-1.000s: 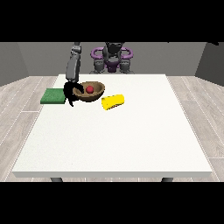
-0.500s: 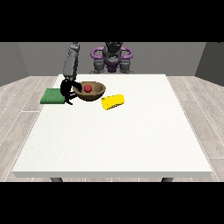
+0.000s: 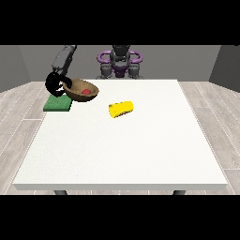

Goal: Pick the cup and pour the ball into the bowl, then pick the bowl and place it on the pad

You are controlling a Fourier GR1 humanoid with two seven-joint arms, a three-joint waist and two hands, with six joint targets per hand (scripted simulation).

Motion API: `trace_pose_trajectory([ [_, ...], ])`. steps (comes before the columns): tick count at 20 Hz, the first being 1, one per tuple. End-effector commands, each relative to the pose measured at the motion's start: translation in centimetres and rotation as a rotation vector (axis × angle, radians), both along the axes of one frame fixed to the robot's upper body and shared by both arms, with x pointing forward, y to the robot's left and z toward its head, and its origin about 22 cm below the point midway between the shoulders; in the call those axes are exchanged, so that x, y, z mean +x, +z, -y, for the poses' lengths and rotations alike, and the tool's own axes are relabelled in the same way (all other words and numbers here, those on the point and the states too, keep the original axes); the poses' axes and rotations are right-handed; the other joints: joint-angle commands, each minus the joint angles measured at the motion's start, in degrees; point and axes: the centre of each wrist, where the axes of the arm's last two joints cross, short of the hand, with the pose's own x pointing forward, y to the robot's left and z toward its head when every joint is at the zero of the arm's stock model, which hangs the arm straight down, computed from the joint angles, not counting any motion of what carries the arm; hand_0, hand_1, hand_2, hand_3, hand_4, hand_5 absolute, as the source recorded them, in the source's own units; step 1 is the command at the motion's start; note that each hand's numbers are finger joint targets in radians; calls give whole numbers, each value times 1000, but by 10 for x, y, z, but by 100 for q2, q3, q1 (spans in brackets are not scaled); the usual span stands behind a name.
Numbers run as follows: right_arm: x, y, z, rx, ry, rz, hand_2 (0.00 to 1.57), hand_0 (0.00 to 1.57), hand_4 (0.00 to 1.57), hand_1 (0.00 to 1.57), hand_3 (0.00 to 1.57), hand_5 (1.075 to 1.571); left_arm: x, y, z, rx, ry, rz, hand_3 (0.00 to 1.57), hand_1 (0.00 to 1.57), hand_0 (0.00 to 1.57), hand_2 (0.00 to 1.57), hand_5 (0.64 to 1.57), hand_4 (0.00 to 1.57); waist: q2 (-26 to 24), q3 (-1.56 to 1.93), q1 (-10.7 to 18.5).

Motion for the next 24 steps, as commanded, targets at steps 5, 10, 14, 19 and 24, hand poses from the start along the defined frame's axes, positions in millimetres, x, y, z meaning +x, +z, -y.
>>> trace_pose_trajectory([
  [5, 9, 40, 10, -145, 63, 29, 1571, 1571, 979, 1571, 1571, 1570, -21, -4, -43, 5, 73, 37, 0, 0, 0, 0, 1564, 695, 310, 4, -402],
  [10, 8, 33, 13, -99, 45, 96, 1571, 1571, 984, 1571, 1571, 1571, -15, -18, -32, 38, 113, 74, 0, 0, 0, 0, 1557, 701, 581, 9, -476],
  [14, -13, 51, 79, -122, -35, 227, 1571, 1571, 996, 1571, 338, 1569, -17, 22, -21, 65, 86, 223, 0, 0, 0, 0, 1556, 669, 1442, 25, -201],
  [19, -45, 32, 118, -147, -78, 255, 1571, 1571, 984, 1571, 0, 1571, -34, 27, -19, 67, 89, 262, 0, 0, 0, 0, 1560, 690, 1611, 27, -114],
  [24, -57, 49, 143, -173, -75, 230, 1571, 1571, 977, 1571, 0, 1571, -47, 48, -18, 43, 87, 242, 0, 0, 0, 0, 1558, 692, 1500, 27, -221],
])
